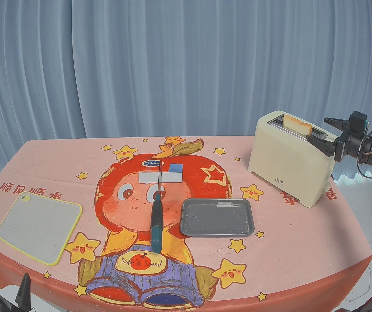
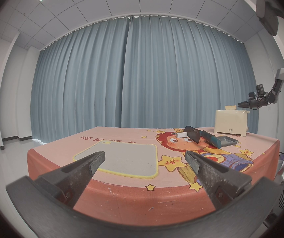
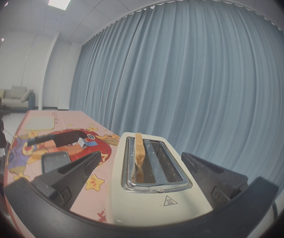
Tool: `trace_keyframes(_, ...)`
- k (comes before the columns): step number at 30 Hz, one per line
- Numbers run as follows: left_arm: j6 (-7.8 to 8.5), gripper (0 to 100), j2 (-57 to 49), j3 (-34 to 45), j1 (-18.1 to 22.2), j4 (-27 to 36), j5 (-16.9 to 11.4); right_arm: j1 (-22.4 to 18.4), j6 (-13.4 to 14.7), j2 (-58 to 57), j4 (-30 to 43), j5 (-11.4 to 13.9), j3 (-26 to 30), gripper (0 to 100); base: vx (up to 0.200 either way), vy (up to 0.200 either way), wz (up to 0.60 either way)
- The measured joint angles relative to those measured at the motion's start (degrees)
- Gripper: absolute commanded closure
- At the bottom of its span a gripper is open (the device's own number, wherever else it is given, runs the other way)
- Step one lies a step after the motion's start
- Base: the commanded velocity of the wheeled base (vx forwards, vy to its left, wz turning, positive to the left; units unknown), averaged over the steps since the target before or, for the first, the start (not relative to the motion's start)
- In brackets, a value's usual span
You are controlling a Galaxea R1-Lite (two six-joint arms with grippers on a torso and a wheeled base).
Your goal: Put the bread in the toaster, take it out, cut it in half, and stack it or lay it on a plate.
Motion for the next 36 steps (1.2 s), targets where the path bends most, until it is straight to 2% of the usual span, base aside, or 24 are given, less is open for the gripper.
trace_keyframes(3, 0.00, 0, 0.00, 0.00, 0.00, 0.00, -0.02, 0.30, 3.22, -1.79, 0.02, -0.13, 0.88, 0, 0.000, 0.000, 0.00)
trace_keyframes(10, 0.00, 0, 0.00, 0.00, 0.00, 0.00, -0.02, 0.56, 7.22, -6.67, 0.07, -0.79, 4.91, 0, 0.000, 0.000, 0.00)
trace_keyframes(18, 0.00, 0, 0.00, 0.00, 0.00, 0.00, 0.00, 0.76, 11.68, -13.34, 0.11, -5.22, 11.30, 0, 0.000, 0.000, 0.00)
trace_keyframes(22, 0.00, 0, 0.00, 0.00, 0.00, 0.00, 0.00, 1.49, 13.26, -16.86, 0.16, -7.46, 15.21, 0, 0.000, 0.000, 0.00)
trace_keyframes(27, 0.00, 0, 0.00, 0.00, 0.00, 0.00, 0.00, 2.72, 13.87, -20.36, 0.16, -10.45, 19.48, 0, 0.000, 0.000, 0.00)
trace_keyframes(33, 0.02, 0, 0.00, 0.00, 0.00, 0.00, -0.02, 3.11, 14.40, -22.47, 0.16, -11.50, 23.74, 0, 0.000, 0.000, 0.00)
trace_keyframes(36, 0.00, 0, 0.00, 0.00, 0.00, 0.00, -0.02, 2.89, 16.42, -22.85, 0.16, -11.61, 25.39, 0, 0.000, 0.000, 0.00)
